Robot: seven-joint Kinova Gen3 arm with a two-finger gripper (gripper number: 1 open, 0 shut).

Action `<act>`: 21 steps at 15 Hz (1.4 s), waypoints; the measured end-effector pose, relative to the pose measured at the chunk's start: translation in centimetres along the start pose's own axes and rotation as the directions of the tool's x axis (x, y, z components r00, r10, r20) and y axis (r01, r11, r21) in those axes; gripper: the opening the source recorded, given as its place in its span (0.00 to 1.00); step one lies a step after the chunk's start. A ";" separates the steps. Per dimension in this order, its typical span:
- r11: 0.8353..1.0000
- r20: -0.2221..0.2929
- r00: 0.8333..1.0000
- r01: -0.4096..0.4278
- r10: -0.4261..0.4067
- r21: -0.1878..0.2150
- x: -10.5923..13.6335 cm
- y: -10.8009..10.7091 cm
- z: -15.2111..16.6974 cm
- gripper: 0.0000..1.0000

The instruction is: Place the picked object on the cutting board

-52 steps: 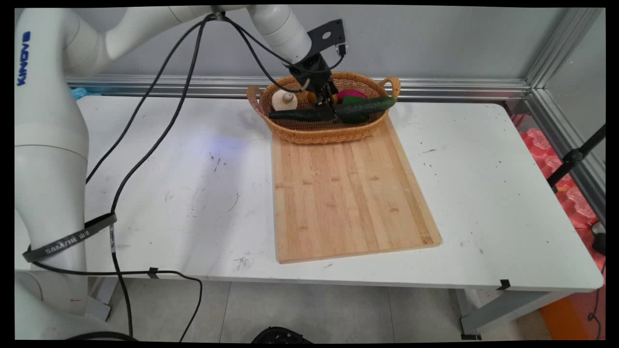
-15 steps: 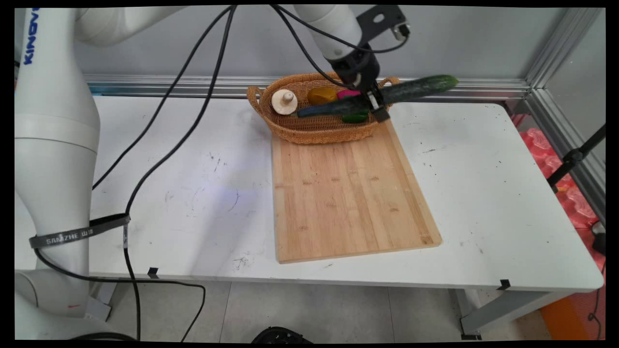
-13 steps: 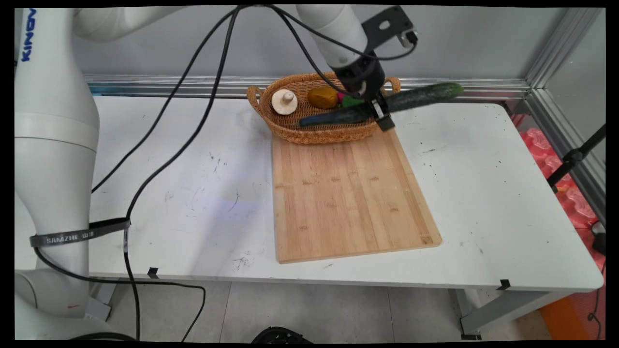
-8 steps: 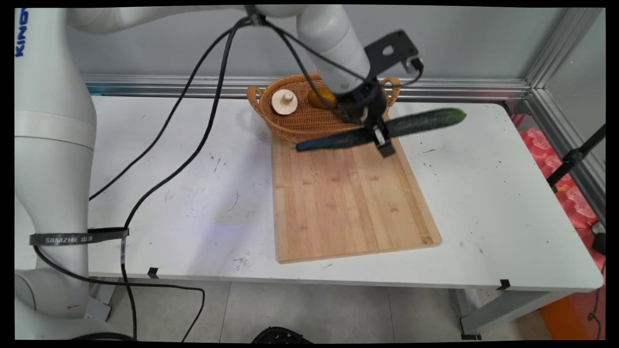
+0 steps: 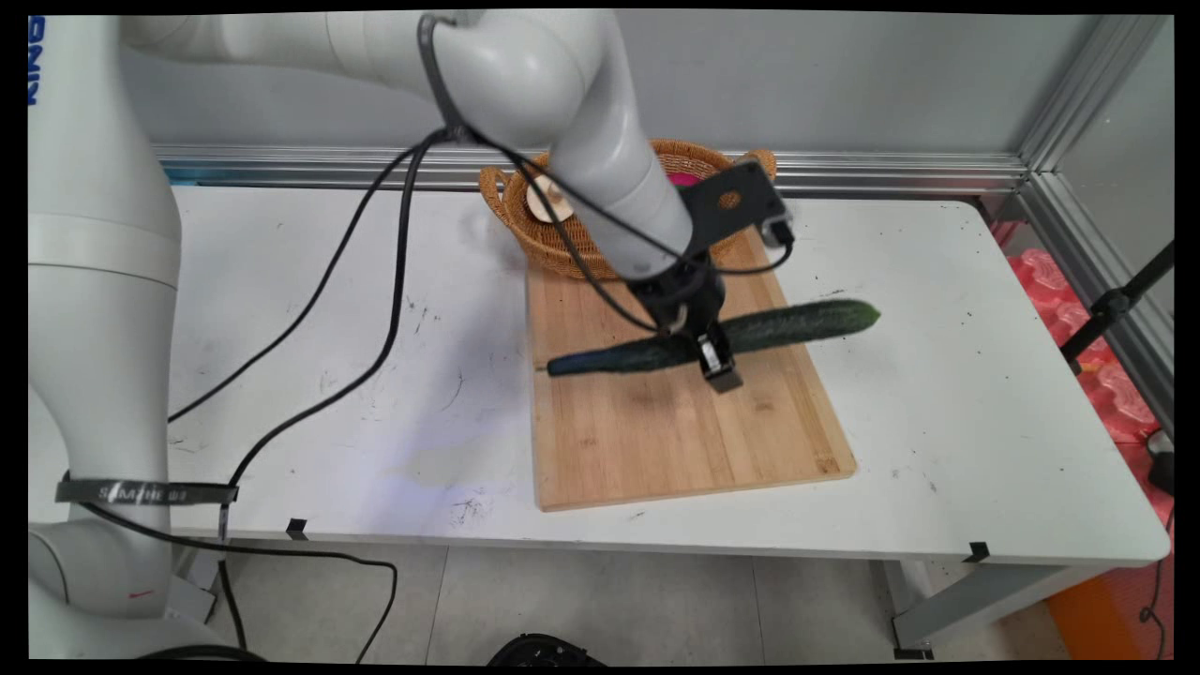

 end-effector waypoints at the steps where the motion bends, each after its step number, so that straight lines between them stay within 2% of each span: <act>1: 1.000 0.003 1.000 0.002 -0.002 -0.002 -0.4 0.4 0.4 0.00; 6: 1.000 0.012 1.000 0.010 -0.010 -0.004 -2.3 1.5 2.1 0.00; 14: 1.000 0.021 1.000 0.001 -0.001 0.001 -4.4 1.8 4.3 0.00; 15: 1.000 0.021 1.000 -0.002 0.002 0.000 -4.6 1.8 4.5 1.00; 21: 1.000 0.018 1.000 -0.014 0.014 -0.002 -5.5 1.6 5.7 1.00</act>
